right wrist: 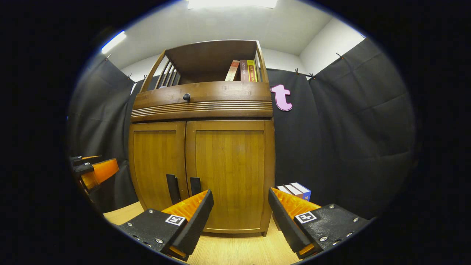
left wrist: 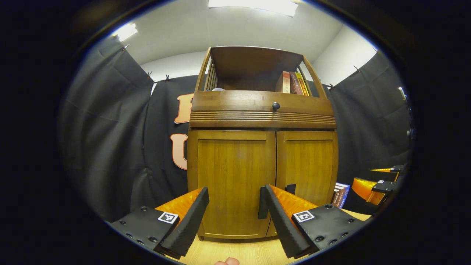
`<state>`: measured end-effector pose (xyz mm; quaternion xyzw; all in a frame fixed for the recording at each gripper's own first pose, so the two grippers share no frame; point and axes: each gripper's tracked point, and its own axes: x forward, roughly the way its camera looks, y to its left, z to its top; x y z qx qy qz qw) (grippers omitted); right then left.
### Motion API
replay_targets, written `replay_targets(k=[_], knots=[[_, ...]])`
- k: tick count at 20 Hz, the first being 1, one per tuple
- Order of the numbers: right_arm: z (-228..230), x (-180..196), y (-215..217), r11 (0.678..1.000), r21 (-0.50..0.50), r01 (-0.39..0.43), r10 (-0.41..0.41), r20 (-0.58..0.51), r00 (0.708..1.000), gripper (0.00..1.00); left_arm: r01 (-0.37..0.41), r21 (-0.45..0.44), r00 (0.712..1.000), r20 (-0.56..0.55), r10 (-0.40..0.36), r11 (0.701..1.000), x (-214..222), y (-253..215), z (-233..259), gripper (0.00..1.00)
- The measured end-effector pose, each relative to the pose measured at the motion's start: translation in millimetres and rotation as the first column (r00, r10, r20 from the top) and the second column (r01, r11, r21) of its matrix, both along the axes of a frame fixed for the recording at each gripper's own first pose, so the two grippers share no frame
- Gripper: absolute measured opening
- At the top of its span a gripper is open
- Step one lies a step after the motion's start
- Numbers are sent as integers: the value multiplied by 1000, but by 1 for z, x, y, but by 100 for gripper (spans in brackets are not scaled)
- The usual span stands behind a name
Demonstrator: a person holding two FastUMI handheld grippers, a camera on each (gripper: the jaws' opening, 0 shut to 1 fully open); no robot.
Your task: Open the right door of the double-door shoe cabinet with the right hand, and open the left door with the left hand.
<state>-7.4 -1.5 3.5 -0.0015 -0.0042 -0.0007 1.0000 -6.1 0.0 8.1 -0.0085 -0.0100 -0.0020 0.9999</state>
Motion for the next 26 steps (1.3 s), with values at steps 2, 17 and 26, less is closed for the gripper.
replay_targets(k=[2, 17, 26], knots=[[1, -3, 0, 1000, 1, -1, 1, 3, 1000, 93, -11, 7, 1000, 0, 11, 1000, -2, 3, -1, 98], [7, -28, 21, 998, -17, -54, 54, 18, 998, 93, -47, 3, 999, 16, 47, 999, -34, 14, 8, 98], [8, -30, 27, 997, 10, -82, 82, 13, 997, 93, -75, 9, 996, 44, 75, 997, -45, 24, 17, 98]])
